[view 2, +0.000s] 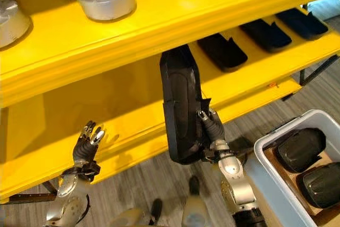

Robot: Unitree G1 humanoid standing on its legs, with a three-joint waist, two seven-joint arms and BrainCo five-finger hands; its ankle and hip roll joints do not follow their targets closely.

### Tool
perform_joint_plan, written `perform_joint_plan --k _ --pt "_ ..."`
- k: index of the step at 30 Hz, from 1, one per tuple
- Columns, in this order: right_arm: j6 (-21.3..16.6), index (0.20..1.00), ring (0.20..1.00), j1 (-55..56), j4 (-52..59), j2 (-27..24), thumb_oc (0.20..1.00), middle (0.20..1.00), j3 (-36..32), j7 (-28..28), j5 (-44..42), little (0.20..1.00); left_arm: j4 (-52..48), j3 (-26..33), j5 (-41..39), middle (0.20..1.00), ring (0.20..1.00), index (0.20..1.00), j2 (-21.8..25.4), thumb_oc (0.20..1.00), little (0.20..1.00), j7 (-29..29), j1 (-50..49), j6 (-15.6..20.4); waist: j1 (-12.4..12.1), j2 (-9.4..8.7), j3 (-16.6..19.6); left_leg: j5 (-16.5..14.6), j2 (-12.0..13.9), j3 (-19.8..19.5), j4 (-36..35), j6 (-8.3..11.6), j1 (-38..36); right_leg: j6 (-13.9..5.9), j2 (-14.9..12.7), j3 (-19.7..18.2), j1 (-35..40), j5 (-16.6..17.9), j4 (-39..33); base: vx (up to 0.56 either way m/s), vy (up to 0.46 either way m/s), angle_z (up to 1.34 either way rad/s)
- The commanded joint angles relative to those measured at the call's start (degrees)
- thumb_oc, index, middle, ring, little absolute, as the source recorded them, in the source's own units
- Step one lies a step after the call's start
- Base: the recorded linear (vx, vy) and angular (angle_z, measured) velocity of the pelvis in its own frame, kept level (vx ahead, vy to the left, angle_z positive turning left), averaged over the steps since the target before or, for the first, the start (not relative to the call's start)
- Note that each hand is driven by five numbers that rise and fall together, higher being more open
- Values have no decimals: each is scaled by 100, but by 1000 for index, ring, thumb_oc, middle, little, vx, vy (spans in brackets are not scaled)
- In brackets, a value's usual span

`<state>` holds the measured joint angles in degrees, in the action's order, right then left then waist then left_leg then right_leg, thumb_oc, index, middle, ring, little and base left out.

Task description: Move parts from the plastic box to the shelf.

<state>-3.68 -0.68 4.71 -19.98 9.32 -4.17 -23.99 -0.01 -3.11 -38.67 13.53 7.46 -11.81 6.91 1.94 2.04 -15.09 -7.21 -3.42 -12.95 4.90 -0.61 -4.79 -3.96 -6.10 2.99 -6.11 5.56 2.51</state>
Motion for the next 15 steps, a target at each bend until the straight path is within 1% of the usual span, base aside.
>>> perform_joint_plan --k 1,2,3,5,8,10,11,12,13,14,15 --pt "-351 200 200 -136 509 67 200 200 -260 137 -211 200 -536 272 113 1000 1000 1000 276 1000 1000 -69 -92 198 -67 -327 381 26 130 449 -111 42 138 -454 -304 195 1 -413 316 132 -343 10" --pt "-363 200 200 -109 517 40 200 200 -304 136 -224 200 -536 269 92 1000 1000 1000 265 1000 1000 -92 -97 180 -76 -342 439 74 314 387 -178 166 97 -384 -221 329 76 -562 338 99 -269 16" --pt "-364 200 200 -108 517 40 200 200 -304 136 -225 200 -538 269 92 1000 1000 1000 265 1000 1000 -92 -99 179 -69 -339 438 75 319 379 -185 169 91 -381 -218 339 83 -566 338 107 -321 28" --pt "-403 200 200 -84 533 -4 200 200 -372 115 -283 200 -574 196 64 1000 1000 1000 242 1000 1000 -160 -130 129 -84 -319 512 126 574 328 -195 339 65 -265 -117 589 219 -750 360 108 -312 38" --pt "-443 200 200 -149 547 -52 200 200 -376 71 -286 200 -570 156 -16 1000 1000 1000 195 1000 1000 -191 -158 142 -112 -271 507 210 735 308 -195 465 96 -180 -44 736 247 -898 444 48 -216 30" --pt "-476 200 200 -163 571 -66 200 200 -393 39 -247 200 -561 157 -93 1000 1000 1000 142 1000 1000 -178 -184 148 -132 -238 476 292 804 264 -172 547 190 -125 -21 817 225 -973 508 -20 -218 31" --pt "-522 200 200 -200 577 -113 200 200 -384 33 -285 200 -537 151 -186 1000 1000 1000 91 1000 1000 -181 -180 183 -171 -233 411 447 851 205 -13 664 428 -47 30 850 259 -1001 409 -49 -198 40" --pt "-525 200 200 -203 574 -114 200 200 -383 33 -286 200 -538 152 -186 1000 1000 1000 90 1000 1000 -181 -181 182 -157 -230 418 443 850 190 1 666 446 -45 31 864 258 -998 401 -70 -257 50" --pt "-550 200 200 -197 593 -151 200 200 -374 39 -287 200 -519 150 -199 1000 1000 1000 21 1000 1000 -195 -220 177 -207 -229 333 647 846 204 281 762 656 28 83 974 379 -1021 228 -59 -183 67" --pt "-565 200 200 -226 598 -193 200 200 -359 8 -312 200 -525 124 -166 1000 1000 1000 14 1000 1000 -197 -219 167 -249 -240 222 677 709 192 484 738 793 52 75 1041 447 -1009 165 -100 -216 69" --pt "-574 200 200 -300 592 -187 200 200 -305 -55 -330 200 -564 38 -189 1000 1000 1000 14 1000 1000 -172 -155 154 -263 -200 157 764 760 310 405 730 879 62 45 1123 432 -1047 191 -86 -62 60"
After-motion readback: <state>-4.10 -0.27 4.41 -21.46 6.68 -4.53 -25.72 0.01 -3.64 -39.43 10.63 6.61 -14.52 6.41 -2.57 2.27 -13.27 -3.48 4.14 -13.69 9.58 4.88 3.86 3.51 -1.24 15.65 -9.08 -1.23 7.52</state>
